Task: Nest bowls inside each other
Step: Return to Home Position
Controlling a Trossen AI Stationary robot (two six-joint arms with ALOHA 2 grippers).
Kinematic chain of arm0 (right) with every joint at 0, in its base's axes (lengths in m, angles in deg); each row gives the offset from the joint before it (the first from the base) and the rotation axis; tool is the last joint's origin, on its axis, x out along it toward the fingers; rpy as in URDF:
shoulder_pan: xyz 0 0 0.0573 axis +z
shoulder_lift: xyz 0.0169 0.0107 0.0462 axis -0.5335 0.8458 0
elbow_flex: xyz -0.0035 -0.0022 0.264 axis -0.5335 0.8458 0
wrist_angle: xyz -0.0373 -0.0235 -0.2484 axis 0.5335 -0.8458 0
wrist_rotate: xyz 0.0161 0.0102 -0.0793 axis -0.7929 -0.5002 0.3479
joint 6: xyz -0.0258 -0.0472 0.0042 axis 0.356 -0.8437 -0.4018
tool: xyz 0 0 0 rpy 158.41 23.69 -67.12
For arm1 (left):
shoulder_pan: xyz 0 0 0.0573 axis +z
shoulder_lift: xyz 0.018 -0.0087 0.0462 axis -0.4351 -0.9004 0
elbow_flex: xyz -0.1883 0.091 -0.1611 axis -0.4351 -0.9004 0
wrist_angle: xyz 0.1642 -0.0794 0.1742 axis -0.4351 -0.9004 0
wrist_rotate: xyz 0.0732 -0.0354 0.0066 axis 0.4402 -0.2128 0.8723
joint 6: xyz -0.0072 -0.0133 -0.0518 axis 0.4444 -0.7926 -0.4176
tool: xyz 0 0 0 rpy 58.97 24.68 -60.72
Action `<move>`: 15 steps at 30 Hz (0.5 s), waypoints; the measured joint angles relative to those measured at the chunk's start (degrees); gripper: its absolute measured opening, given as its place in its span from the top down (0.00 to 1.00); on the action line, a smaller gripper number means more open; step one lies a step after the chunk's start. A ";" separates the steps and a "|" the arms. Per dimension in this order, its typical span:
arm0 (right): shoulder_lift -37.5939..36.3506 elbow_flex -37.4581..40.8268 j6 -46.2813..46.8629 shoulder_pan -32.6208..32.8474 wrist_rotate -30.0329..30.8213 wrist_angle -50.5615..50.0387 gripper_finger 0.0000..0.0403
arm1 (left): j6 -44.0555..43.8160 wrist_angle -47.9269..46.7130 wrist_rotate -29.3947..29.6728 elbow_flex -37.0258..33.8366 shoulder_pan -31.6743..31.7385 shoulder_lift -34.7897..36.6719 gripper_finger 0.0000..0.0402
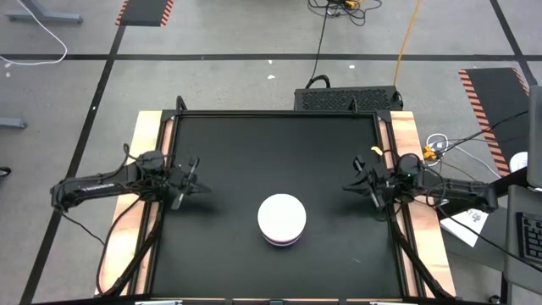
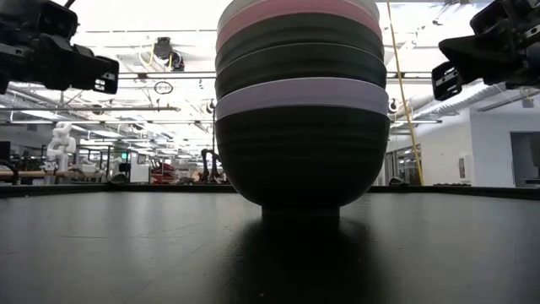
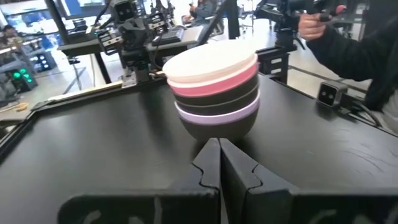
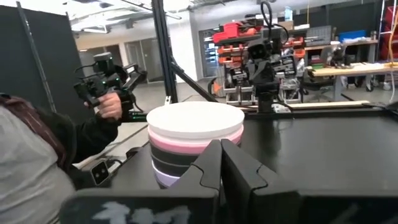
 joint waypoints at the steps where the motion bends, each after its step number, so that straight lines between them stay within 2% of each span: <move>1: 0.00 0.00 -0.35 0.61 0.77 -0.14 1.00 | 0.12 0.03 0.03 0.00 -0.42 0.00 1.00; 9: 0.22 0.00 -2.47 3.82 5.78 -3.40 1.00 | -0.78 0.06 4.68 0.00 -2.69 0.00 1.00; 15: 0.39 0.00 -4.71 4.57 6.91 -4.70 1.00 | -0.81 0.06 5.05 0.00 -2.81 0.00 1.00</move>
